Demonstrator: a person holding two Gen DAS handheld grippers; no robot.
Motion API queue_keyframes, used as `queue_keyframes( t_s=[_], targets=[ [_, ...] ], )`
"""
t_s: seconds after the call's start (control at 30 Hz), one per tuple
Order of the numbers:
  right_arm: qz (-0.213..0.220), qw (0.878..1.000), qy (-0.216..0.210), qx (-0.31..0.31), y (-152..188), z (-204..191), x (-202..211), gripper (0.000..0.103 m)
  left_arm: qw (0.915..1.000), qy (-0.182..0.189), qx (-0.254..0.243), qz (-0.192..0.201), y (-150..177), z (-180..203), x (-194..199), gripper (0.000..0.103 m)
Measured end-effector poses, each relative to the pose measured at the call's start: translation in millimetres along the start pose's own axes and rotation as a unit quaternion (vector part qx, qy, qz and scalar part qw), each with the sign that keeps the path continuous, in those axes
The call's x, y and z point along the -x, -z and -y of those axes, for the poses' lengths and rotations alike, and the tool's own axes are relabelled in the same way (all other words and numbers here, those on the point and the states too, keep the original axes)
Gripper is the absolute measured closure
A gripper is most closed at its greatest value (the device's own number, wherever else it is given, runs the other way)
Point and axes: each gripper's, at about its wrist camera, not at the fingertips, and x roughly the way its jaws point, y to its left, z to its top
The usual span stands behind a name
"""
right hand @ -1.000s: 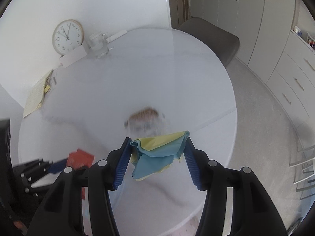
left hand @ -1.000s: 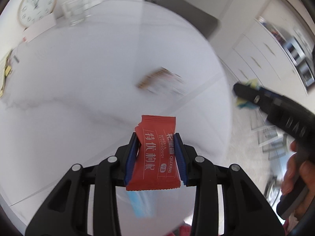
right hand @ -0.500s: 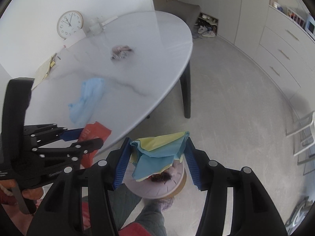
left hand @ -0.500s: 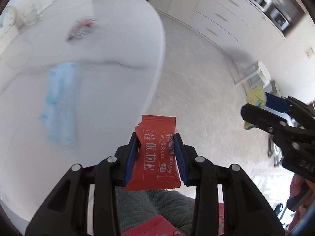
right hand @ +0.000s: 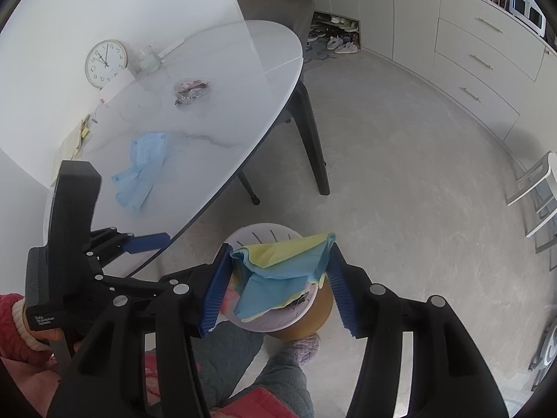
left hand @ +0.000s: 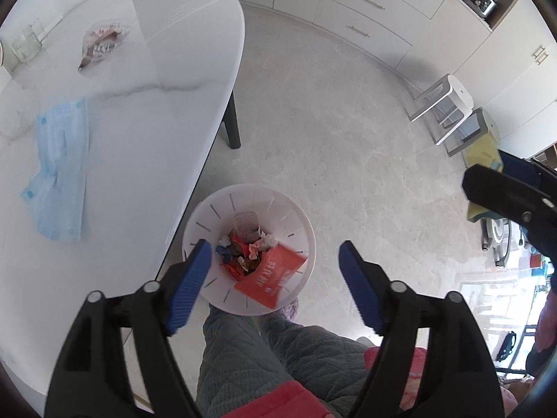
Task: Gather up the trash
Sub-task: 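Drop the red packet and yellow-blue wrapper into the wastebasket from both tools, then grasp the blue face mask with the left tool while the right tool grasps the clear snack bag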
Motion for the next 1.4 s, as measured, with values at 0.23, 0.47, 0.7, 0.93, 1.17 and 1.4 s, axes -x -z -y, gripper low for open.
queue_keyframes(
  t_s=[0.23, 0.47, 0.7, 0.93, 1.17, 1.4],
  targets=[
    [0.002, 1.000, -0.021, 0.009, 1.0, -0.5, -4.9, 0.047, 0.9983, -0.050, 0.007, 0.028, -3.5, -11.5, 25.0, 0.019],
    [-0.024, 0.997, -0.048, 0.053, 5.5, -21.5, -39.4, 0.047, 0.9894, -0.107, 0.050, 0.084, 4.8, -46.7, 78.1, 0.008],
    [-0.057, 0.990, -0.059, 0.114, 16.7, -53.5, -80.2, 0.027, 0.9786, -0.139, 0.126, 0.085, 28.4, -90.1, 103.2, 0.008],
    [-0.069, 0.992, -0.055, 0.094, 16.4, -54.4, -87.9, 0.012, 0.9693, -0.142, 0.188, 0.071, 47.7, -117.9, 106.5, 0.008],
    [-0.055, 0.994, -0.049, 0.076, 6.1, -52.2, -69.4, 0.007, 0.9662, -0.144, 0.202, 0.070, 48.8, -124.9, 104.5, 0.008],
    [-0.050, 0.995, -0.042, 0.071, 1.5, -57.9, -51.0, 0.005, 0.9724, -0.152, 0.163, 0.070, 38.1, -130.8, 95.0, 0.008]
  ],
)
